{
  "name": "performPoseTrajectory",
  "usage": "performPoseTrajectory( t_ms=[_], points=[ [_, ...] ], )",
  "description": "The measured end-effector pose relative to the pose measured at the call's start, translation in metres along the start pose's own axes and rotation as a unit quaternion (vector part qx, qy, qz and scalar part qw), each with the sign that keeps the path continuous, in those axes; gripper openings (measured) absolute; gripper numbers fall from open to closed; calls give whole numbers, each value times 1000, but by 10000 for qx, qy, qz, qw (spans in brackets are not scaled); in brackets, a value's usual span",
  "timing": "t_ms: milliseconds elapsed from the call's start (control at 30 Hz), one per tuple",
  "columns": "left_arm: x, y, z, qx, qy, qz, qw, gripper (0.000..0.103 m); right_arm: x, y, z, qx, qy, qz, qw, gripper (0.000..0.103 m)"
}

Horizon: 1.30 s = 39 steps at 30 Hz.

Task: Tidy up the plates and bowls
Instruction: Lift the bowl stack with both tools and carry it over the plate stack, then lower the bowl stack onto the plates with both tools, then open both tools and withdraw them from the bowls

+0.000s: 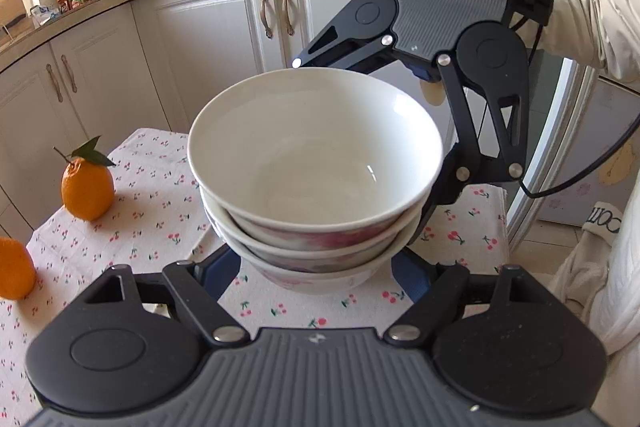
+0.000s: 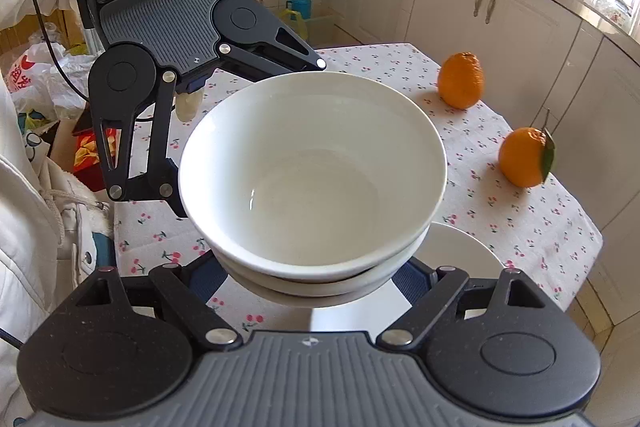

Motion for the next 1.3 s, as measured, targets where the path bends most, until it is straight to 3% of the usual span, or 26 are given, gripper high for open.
performPoseTrajectory(
  t_ms=[167,600,1067,1133,1167,1300],
  points=[
    [-32,-12,-11,-55,101,8,9999,82,8,19,24,-102,252,-94,9996,91],
    [-87,-20,-28,-121,222,-131,9996,80,-7,64,73,-790,373,-175,9960,91],
    [-90,-21,-26,-258,110,-145,9995,80,-14,69,77,-959,424,-137,9944,92],
    [-87,-21,-25,-249,18,-78,9997,85,-13,69,76,-1017,419,-104,9939,98],
    [-84,-21,-24,-233,-18,-54,9997,93,-10,69,76,-1060,424,-54,9934,103],
    [-68,-17,-18,-200,-269,73,9994,97,0,69,68,-1129,715,-67,9910,103]
  ],
)
Point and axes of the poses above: each gripper's, at about its wrist camera, not at the fingertips, and x roughly against the way its jaws point, z to its right, y to its underside, the point moved 4 cm from there along -x, roughly the way its jaws point, and after that the axes turned 1 degree about x, right-handed, at the moved point
